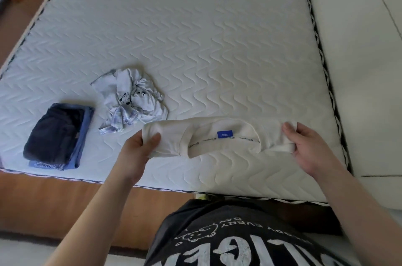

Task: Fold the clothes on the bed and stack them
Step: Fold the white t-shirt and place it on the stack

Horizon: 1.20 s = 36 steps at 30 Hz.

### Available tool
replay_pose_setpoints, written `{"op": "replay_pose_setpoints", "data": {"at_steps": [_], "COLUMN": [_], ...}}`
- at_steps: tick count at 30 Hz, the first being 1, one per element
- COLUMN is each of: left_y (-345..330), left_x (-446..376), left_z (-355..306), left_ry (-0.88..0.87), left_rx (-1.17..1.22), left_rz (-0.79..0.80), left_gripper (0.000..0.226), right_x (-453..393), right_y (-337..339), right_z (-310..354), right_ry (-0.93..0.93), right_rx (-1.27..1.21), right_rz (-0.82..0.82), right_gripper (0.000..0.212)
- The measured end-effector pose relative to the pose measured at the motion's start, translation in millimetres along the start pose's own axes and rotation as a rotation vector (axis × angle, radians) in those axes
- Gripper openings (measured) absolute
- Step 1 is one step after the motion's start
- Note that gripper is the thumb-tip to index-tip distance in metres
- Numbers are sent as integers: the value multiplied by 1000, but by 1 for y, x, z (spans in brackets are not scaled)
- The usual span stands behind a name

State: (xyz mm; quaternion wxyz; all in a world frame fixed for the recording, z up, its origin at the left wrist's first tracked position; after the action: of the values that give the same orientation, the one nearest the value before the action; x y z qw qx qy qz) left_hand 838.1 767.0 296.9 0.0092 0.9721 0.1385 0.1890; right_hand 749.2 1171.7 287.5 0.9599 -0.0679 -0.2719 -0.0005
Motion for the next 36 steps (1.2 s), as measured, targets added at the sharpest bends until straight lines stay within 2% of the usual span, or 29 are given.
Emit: {"op": "replay_pose_setpoints", "data": {"at_steps": [3, 6, 10, 19, 24, 30, 34, 36], "left_y": [12, 19, 32, 78, 102, 162, 205, 227], "left_x": [20, 41, 79, 168, 212, 255, 270, 277], "left_z": [-10, -14, -13, 13, 24, 44, 54, 60], "left_ry": [-20, -5, -11, 37, 12, -10, -22, -25], "left_rx": [5, 56, 100, 285, 302, 351, 403, 416], "left_rz": [-86, -140, -287, -652, -779, -895, -948, -962], "left_gripper": [19, 31, 20, 24, 30, 41, 40, 39], "right_x": [-6, -14, -23, -25, -9, 18, 37, 48], "right_y": [-14, -28, -55, -163, -232, -332, -396, -430], "right_z": [10, 15, 16, 18, 18, -3, -19, -25], "right_ry": [9, 2, -37, -77, -115, -101, -65, -30], "right_rx": [18, 33, 81, 226, 280, 387, 454, 482], "right_rz": [68, 160, 264, 506, 601, 730, 722, 730], "right_gripper": [35, 34, 34, 28, 55, 32, 10, 10]}}
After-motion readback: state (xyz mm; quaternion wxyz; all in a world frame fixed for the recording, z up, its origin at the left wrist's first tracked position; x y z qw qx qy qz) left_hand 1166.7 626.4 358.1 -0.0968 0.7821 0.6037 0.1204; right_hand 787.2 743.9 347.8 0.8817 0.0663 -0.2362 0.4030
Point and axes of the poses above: each hand's wrist, its own x-axis away from the middle knuckle, its own y-axis out of the back of the hand, z = x × y, the point moved 4 cm from there along -x, towards the middle knuckle, and after that the axes turned 4 degrees about -z, right-handed, at the moved point
